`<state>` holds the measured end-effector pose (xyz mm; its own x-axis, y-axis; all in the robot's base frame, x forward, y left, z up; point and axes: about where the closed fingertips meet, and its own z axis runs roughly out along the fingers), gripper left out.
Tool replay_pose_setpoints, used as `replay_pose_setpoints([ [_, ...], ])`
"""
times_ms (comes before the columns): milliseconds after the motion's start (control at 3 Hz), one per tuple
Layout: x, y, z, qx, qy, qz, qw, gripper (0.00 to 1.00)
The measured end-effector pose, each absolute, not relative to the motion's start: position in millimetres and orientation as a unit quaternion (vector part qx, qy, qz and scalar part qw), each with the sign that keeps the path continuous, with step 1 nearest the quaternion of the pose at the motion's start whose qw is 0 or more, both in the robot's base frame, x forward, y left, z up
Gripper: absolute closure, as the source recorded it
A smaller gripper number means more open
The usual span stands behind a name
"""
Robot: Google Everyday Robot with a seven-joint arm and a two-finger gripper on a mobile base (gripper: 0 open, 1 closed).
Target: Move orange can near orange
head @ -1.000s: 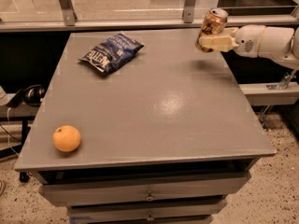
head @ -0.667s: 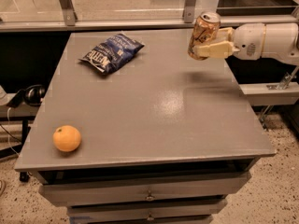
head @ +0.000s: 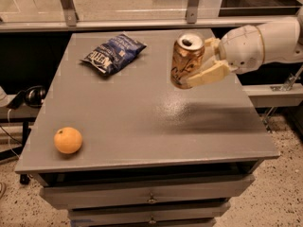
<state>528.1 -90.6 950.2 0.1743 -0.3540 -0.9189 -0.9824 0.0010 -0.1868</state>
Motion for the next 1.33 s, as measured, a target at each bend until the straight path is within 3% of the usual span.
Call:
replay_pose_setpoints([
  [667, 440, -35, 947, -0.691, 0.470, 0.390, 0.387, 1.00],
  [1333, 437, -21, 943, -0.688, 0.470, 0.401, 0.382, 1.00],
])
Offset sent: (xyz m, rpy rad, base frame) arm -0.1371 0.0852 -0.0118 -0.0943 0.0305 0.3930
